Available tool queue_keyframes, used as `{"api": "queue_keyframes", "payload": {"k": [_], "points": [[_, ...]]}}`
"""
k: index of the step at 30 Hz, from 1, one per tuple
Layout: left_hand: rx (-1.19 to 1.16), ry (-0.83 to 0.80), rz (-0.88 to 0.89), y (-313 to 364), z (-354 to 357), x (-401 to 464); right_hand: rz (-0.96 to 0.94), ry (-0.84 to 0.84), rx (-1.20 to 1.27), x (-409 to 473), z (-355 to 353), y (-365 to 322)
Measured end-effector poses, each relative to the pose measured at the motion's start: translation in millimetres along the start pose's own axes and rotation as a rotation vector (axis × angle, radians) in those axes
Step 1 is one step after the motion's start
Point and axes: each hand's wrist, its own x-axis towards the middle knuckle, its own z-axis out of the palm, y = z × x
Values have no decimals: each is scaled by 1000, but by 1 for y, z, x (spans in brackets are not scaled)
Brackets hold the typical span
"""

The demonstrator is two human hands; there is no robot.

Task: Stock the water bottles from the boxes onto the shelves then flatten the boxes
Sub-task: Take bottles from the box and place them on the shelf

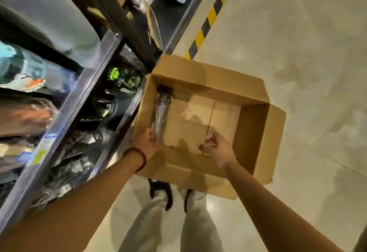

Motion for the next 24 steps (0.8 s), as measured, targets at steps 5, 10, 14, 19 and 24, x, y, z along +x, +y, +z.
{"api": "queue_keyframes", "payload": {"k": [5, 10, 14, 19, 24], "points": [[6, 5, -21, -41, 36, 97, 39, -32, -39, 90, 46, 51], [64, 102, -27, -73, 70, 176, 67, -30, -112, 158, 76, 85], [29, 183, -81, -82, 91, 221, 24, -104, -62, 199, 90, 91], [27, 251, -189, -85, 112, 264, 46, -123, 36, 238, 100, 109], [-101, 233, -249, -86, 126, 283, 38, -82, 59, 246, 106, 121]]}}
